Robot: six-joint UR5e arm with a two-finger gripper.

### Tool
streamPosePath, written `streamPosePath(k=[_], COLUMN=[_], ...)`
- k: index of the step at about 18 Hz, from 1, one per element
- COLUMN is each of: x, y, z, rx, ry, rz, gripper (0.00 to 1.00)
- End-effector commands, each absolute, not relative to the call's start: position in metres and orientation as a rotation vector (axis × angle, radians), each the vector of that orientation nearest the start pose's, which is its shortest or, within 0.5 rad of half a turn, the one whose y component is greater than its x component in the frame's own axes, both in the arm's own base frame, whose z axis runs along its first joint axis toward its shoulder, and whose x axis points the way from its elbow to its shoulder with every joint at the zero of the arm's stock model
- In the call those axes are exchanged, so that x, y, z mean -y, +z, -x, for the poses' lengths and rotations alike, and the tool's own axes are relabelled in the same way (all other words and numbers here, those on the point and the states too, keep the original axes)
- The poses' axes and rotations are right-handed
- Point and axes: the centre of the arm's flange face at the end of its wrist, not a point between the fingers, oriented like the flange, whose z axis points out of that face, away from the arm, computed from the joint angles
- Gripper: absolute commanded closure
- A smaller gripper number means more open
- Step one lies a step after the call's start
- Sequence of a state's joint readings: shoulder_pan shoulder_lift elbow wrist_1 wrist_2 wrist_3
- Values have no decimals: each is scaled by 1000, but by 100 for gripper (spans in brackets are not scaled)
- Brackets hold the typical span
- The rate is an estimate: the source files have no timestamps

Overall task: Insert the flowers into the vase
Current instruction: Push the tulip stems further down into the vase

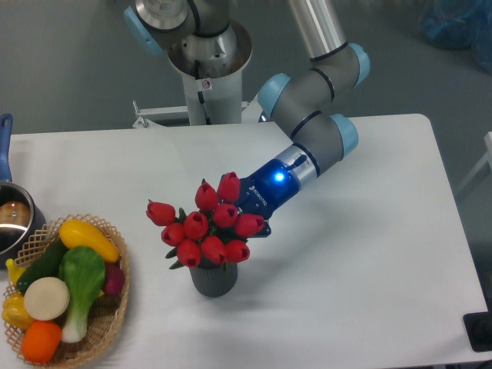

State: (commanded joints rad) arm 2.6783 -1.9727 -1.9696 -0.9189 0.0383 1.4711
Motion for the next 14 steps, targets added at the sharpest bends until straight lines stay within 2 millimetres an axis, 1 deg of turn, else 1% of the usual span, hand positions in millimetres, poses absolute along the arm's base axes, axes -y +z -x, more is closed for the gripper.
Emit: streamPosePath(k=[4,12,14], x=[-449,-449,-448], y=[249,248,247], z=[377,379,378], rx=[-174,-175,-194], ry=[-560,-556,-539], rz=[1628,1628,1624], gripper=[81,81,77])
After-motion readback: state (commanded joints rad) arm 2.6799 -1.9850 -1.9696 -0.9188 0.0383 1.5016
